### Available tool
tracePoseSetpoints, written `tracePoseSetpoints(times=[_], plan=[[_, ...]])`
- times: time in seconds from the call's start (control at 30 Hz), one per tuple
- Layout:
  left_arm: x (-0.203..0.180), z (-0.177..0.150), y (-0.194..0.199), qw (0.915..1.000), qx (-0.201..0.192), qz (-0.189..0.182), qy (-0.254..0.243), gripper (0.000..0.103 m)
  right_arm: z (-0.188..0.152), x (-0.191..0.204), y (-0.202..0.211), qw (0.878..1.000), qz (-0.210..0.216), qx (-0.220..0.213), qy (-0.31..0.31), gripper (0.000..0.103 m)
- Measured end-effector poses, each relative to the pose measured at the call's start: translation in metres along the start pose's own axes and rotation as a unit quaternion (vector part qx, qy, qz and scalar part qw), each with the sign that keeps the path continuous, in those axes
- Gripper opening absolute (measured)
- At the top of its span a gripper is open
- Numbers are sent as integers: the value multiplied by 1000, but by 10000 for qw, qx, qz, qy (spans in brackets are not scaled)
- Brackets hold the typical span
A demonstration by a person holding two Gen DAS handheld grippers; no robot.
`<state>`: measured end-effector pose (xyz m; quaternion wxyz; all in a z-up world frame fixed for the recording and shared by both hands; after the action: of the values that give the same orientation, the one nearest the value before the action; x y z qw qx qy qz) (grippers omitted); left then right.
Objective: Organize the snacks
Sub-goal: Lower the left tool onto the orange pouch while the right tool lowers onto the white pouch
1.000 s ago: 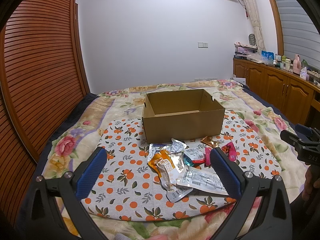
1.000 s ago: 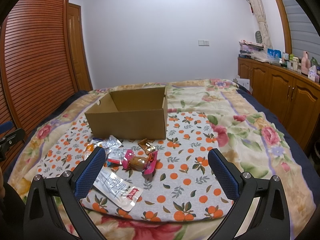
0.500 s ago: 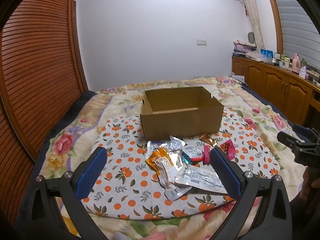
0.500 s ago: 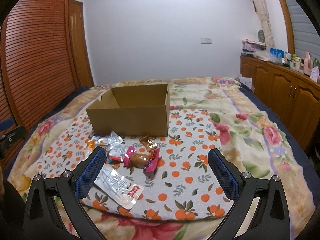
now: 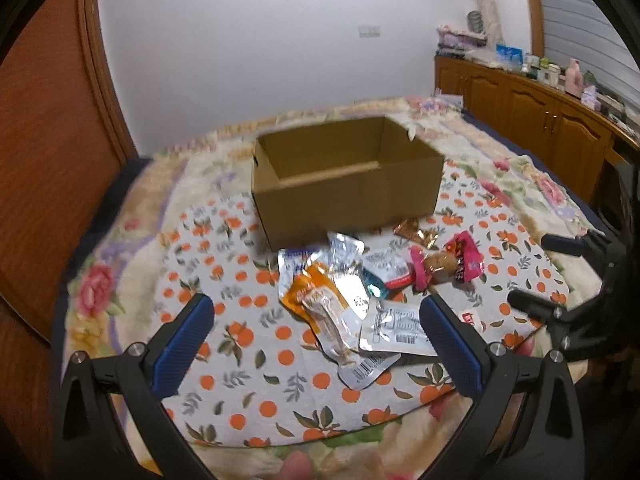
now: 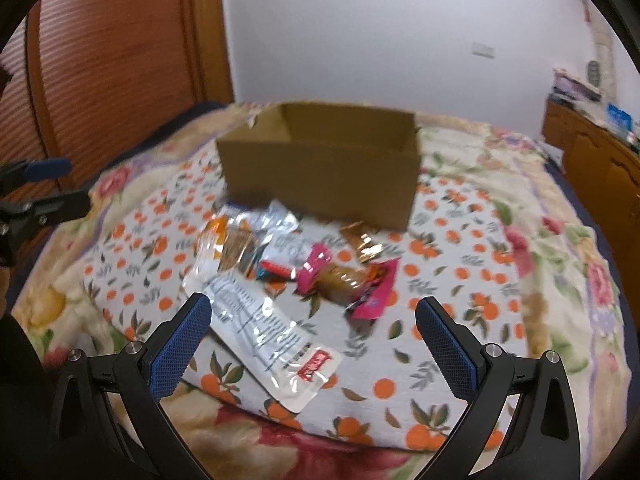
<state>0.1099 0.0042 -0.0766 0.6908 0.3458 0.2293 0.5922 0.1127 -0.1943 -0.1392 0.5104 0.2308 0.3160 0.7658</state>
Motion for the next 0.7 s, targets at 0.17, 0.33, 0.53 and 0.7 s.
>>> tracePoseSetpoints(times=[0.17,0.33,0.53,0.7], plan=[[3,0,-30,9987,373,-221,285,102,-4,12,-34,9989,204,394,181,99],[11,1,-62,9947,745,-431,556,100,-10,21,-61,9961,369,723,338,99],[34,-7,-104,9791,1312,-735,1368,91,-21,36,-79,9910,557,1047,621,98],[33,-16,-135,9660,1715,-934,1693,87,-27,45,-97,9868,587,1273,815,98]])
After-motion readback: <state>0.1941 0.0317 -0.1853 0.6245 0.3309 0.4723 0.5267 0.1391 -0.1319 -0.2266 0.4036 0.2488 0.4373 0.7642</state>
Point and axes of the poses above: each gripper's, at about its wrist camera, not at the fingertips, and y roughly against the way its jaws point, x to its left, z to its top, the point moved 5 cm from there along -y, roughly the way its jaws point, and after that the axes turned 6 degrees about x, right-handed, at the moved point
